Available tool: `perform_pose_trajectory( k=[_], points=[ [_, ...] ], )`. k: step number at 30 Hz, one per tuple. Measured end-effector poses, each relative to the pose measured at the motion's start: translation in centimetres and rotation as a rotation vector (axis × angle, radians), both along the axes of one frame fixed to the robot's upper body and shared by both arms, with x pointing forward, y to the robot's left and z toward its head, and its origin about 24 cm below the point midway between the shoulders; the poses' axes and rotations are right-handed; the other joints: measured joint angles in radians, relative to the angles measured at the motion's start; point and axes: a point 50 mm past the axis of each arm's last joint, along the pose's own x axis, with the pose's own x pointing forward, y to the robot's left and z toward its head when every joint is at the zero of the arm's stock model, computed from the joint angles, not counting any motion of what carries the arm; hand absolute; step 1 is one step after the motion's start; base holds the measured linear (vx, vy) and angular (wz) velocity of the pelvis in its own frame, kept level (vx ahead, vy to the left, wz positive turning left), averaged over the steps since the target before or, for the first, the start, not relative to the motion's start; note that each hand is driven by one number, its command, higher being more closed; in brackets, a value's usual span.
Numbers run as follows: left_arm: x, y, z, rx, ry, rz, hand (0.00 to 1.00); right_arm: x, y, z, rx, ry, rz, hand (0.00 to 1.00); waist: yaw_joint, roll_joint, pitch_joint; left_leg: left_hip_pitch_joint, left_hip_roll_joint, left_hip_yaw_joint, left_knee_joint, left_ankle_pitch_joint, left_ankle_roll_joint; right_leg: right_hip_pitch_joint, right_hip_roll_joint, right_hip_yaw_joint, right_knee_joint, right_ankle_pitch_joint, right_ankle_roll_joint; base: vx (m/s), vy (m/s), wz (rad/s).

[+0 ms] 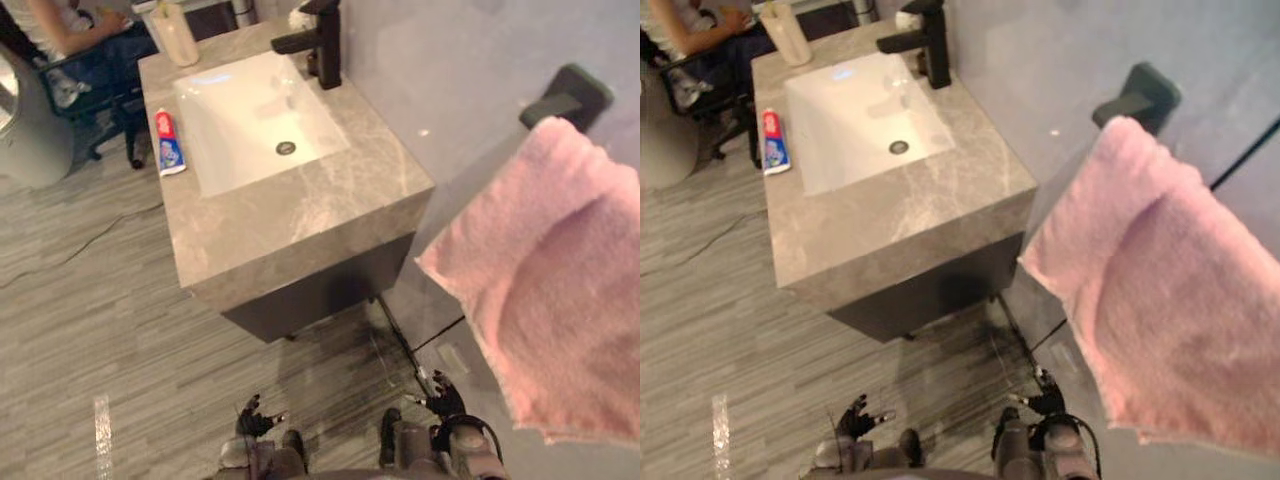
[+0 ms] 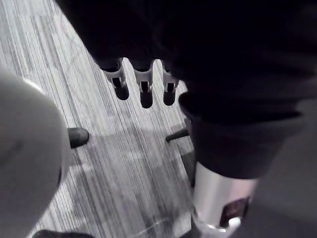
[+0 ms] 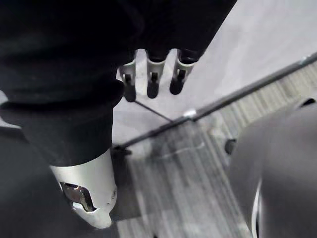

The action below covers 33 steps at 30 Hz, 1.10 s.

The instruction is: Organize washtable

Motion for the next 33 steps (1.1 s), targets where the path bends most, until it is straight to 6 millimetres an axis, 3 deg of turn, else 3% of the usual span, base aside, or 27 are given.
perform_pose_trajectory(
  k=[1,4,6,7,8,9,10,13,16,20,25,27,33],
  points=[
    [0.1,-0.2,0.0,0.002,-0.002,-0.021,0.00,0.1,0.1,0.1,0.002,-0.006,0.000,0.00,-0.003,-0.007,-0.002,0.024,-0.003,-0.003,-0.065,0.037,-0.010,0.012,-0.002,-0.029,-0.039,0.008,-0.012,0.01,-0.073,0.70],
    [0.8,-1.0,0.2,-0.011,-0.010,-0.082,0.00,-0.5,-0.3,-0.2,0.001,0.006,-0.029,0.00,-0.038,-0.011,0.004,-0.004,0.043,0.089,0.125,-0.086,-0.008,0.048,-0.020,-0.138,-0.047,0.019,-0.027,0.02,0.006,0.82],
    [1.4,-1.3,0.5,-0.012,-0.035,-0.109,0.00,-1.1,-1.1,-0.3,-0.011,0.017,-0.051,0.00,-0.050,-0.010,0.005,-0.020,0.038,0.119,0.131,-0.075,0.002,0.055,-0.047,-0.185,0.017,0.019,-0.027,-0.02,0.059,1.03],
    [1.7,-1.6,0.7,-0.008,-0.046,-0.137,0.00,-1.4,-1.2,-0.4,-0.012,0.027,-0.051,0.00,-0.059,0.005,0.008,-0.019,0.031,0.115,0.099,-0.060,0.023,0.016,-0.056,-0.179,0.068,0.007,-0.016,-0.08,0.062,0.80],
    [1.7,-1.2,0.7,0.007,-0.046,-0.149,0.00,-1.7,-0.9,-0.5,-0.004,0.034,-0.045,0.00,-0.062,-0.008,-0.015,-0.012,0.019,0.104,0.049,-0.050,0.027,0.010,-0.049,-0.155,0.007,0.025,-0.010,-0.05,0.077,1.07],
    [2.4,-0.3,0.9,0.039,-0.049,-0.175,0.00,-1.7,-0.2,-0.6,0.015,0.026,-0.042,0.00,-0.063,-0.015,-0.014,-0.041,0.043,0.176,0.138,-0.131,0.031,0.029,-0.067,-0.201,-0.067,0.067,-0.006,-0.02,0.074,0.91],
    [2.6,-0.4,0.9,0.039,-0.052,-0.185,0.00,-1.5,-0.4,-0.4,0.010,0.015,-0.041,0.00,-0.065,0.005,-0.005,-0.050,0.067,0.204,0.177,-0.156,0.008,0.028,-0.067,-0.223,-0.066,0.078,-0.011,0.00,0.096,0.83],
    [1.0,0.4,0.3,0.061,0.003,-0.180,0.00,-1.8,0.2,-0.9,0.031,0.048,-0.044,0.00,-0.061,-0.006,0.012,-0.048,0.010,0.167,0.136,-0.124,0.039,0.034,-0.117,-0.203,-0.041,0.113,0.012,-0.10,0.188,0.52],
    [-1.5,1.9,-0.4,0.077,0.066,-0.124,0.00,-1.9,0.7,-1.1,0.038,0.064,-0.020,0.00,-0.052,-0.009,0.011,-0.005,-0.034,0.118,0.022,-0.052,0.062,0.050,-0.120,-0.131,-0.041,0.171,0.028,-0.07,0.166,0.64],
    [-2.1,3.3,-0.4,0.106,0.084,-0.076,0.00,-2.2,0.8,-1.4,0.037,0.083,-0.016,0.00,-0.031,-0.011,0.007,0.064,-0.069,0.064,-0.160,0.055,0.069,0.082,-0.110,-0.087,-0.067,0.189,0.041,-0.08,0.058,0.47],
    [-3.4,4.3,-0.7,0.124,0.123,-0.030,0.00,-2.6,1.0,-1.7,0.030,0.108,0.003,0.00,-0.029,-0.017,-0.005,0.082,-0.074,0.031,-0.178,0.074,0.064,0.150,-0.094,-0.069,-0.147,0.171,0.066,-0.08,-0.040,0.14],
    [-3.4,4.6,-0.7,0.132,0.124,-0.029,0.00,-2.8,1.3,-1.8,0.031,0.115,0.019,0.00,-0.025,-0.035,-0.015,0.077,-0.080,0.010,-0.178,0.084,0.053,0.183,-0.091,-0.068,-0.196,0.122,0.100,-0.07,-0.102,0.23],
    [-3.7,4.5,-0.8,0.119,0.130,0.002,0.00,-3.7,1.2,-2.3,0.033,0.157,0.017,0.00,-0.004,-0.030,-0.038,0.080,-0.045,-0.043,-0.179,0.098,0.041,0.239,-0.047,-0.101,-0.215,0.071,0.109,-0.04,-0.083,0.25]
  ],
)
